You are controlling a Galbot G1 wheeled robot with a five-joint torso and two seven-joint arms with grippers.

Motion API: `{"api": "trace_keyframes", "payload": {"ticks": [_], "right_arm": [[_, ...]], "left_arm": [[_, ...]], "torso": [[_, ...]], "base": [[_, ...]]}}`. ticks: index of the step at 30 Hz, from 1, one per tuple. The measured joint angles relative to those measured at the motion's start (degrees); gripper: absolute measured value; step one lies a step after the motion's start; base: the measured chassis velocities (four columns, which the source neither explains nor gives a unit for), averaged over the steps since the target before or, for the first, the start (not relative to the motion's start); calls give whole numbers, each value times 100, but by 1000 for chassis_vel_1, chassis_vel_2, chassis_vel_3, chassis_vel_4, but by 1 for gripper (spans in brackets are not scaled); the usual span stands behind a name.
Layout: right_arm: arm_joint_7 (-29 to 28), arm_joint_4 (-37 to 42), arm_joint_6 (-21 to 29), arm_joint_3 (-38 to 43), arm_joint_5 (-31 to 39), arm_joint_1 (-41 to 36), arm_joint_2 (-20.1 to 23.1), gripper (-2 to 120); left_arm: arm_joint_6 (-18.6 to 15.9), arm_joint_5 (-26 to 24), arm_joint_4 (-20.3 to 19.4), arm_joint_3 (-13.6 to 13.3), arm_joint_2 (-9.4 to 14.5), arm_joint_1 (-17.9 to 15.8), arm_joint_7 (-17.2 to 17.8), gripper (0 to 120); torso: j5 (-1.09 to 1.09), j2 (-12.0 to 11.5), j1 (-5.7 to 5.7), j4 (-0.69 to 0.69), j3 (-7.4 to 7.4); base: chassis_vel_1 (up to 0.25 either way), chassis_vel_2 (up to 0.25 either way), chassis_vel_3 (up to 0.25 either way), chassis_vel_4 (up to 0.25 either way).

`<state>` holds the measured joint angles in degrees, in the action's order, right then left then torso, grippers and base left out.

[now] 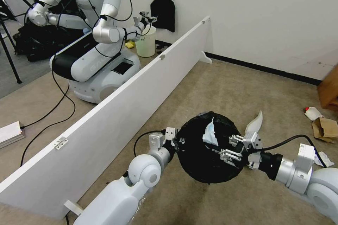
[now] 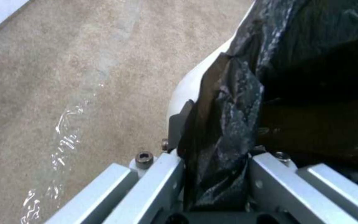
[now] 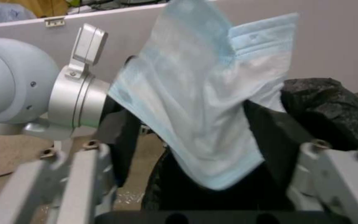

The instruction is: Pick up the trash bin, then pick up the garbage from the floor and place it into the trash bin.

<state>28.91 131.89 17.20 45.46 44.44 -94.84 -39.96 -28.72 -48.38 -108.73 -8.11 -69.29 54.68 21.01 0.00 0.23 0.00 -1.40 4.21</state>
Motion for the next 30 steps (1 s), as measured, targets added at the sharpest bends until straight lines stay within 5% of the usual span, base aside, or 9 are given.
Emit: {"api": "trace_keyframes", "payload": {"ticks": [7, 30], "right_arm": [[44, -23, -8, -34, -76, 15, -30, 87], [89, 42, -16, 32, -203, -50, -171, 88]], "left_arm": [[0, 0, -51, 60, 17, 67, 1, 0], [2, 5, -74, 163, 73, 202, 20, 0]], "torso": [[0, 0, 0, 0, 0], [0, 0, 0, 0, 0]], "base": [[0, 0, 0, 0], [0, 0, 0, 0]]}}
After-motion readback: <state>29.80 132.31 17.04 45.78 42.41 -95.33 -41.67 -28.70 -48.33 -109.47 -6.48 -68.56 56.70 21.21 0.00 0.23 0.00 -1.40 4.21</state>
